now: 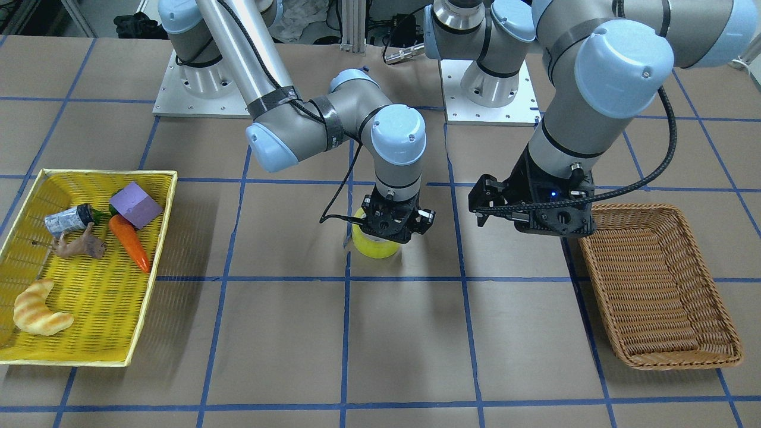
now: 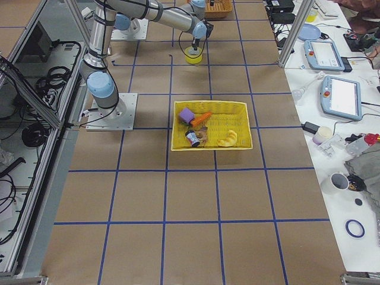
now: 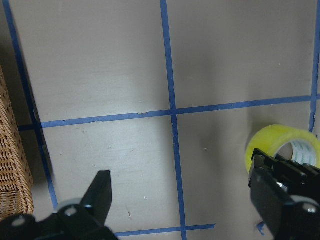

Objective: Transfer tape with both arms
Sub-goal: 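Carry the tape roll with the right gripper to the table center and set it down, then release the tape and raise the right gripper while the left gripper reaches toward the tape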

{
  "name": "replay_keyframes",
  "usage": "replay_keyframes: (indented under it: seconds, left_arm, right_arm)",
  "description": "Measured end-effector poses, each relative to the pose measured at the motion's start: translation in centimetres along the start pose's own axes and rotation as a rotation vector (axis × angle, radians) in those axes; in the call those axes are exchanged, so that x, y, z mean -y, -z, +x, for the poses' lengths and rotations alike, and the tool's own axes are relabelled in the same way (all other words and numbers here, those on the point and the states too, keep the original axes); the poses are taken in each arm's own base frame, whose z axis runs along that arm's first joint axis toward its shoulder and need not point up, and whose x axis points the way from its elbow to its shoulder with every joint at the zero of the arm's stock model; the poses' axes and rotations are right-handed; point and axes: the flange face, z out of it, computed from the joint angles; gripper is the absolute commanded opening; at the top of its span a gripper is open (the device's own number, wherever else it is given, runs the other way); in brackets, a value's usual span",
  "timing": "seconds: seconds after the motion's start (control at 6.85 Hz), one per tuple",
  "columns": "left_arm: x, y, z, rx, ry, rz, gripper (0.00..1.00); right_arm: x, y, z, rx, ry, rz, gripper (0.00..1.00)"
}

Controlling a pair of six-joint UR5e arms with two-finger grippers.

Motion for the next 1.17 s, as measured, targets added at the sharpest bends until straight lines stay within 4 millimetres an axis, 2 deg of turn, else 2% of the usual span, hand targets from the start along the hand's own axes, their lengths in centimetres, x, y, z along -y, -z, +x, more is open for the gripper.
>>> replay_keyframes:
  seconds: [0.15, 0.29, 0.44, 0.58, 0.73, 0.88, 1.02, 1.17]
  left_arm:
    - [0.0, -0.1, 0.0, -0.001, 0.0, -0.002, 1.0]
    - [-0.1, -0.2, 0.2, -0.011, 0.0, -0.004, 1.0]
    - [-0.1, -0.3, 0.7, -0.04, 0.002, -0.005, 1.0]
    - [-0.3, -0.6, 1.6, -0.084, 0.015, -0.009, 1.0]
    - [-0.7, -1.3, 3.6, -0.121, 0.03, -0.024, 1.0]
    - [-1.5, -2.9, 6.6, -0.137, 0.028, -0.054, 1.0]
    - [-2.6, -5.1, 9.4, -0.139, 0.017, -0.083, 1.0]
    - [-3.4, -8.1, 11.3, -0.139, 0.01, -0.092, 1.0]
  right_arm:
    - [1.8, 2.8, 1.5, 0.01, -0.001, 0.011, 1.0]
    - [5.0, 6.3, 4.5, 0.001, 0.018, 0.008, 1.0]
    - [8.7, 10.0, 8.4, -0.009, 0.062, 0.009, 1.0]
    - [12.2, 12.8, 12.7, -0.017, 0.118, 0.018, 1.0]
    - [15.0, 14.5, 16.7, -0.033, 0.168, 0.024, 1.0]
    - [16.6, 16.6, 20.1, -0.055, 0.202, 0.026, 1.0]
    - [16.8, 18.7, 22.4, -0.071, 0.227, 0.02, 1.0]
    - [16.5, 20.3, 23.6, -0.079, 0.237, 0.01, 1.0]
